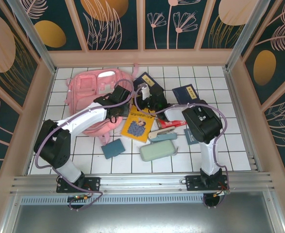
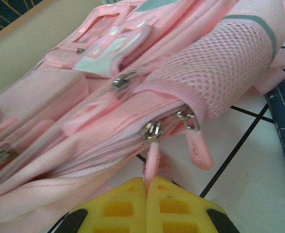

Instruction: Pack the student bag

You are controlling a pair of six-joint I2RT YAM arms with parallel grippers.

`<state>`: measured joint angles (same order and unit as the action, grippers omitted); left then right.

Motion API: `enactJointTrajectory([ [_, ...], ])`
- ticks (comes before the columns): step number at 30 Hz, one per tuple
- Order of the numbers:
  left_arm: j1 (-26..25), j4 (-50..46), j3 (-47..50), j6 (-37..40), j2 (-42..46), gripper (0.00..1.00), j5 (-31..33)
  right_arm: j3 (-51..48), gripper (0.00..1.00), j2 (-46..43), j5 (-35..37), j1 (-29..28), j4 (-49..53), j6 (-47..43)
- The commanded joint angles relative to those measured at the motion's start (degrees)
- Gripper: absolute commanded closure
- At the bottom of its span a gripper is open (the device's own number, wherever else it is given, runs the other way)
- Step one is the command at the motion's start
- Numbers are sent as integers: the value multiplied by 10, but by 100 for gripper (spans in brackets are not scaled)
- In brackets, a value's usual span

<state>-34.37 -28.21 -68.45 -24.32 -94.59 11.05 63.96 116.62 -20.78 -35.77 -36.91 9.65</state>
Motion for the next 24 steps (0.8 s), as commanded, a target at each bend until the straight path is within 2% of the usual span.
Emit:
enactJointTrajectory([
  [1, 14, 61, -20, -10, -12, 100, 18, -25, 100, -48, -29, -28, -34, -16],
  [15, 31, 97, -23, -25, -24, 100, -17, -80, 100, -82, -41, -76, -46, 1],
  [21, 31, 98, -7, -26, -9, 100, -23, -91, 100, -87, -31, -51, -55, 28],
  [24, 31, 98, 5, -20, 2, 100, -23, -94, 81, -90, -30, -29, -62, 41],
])
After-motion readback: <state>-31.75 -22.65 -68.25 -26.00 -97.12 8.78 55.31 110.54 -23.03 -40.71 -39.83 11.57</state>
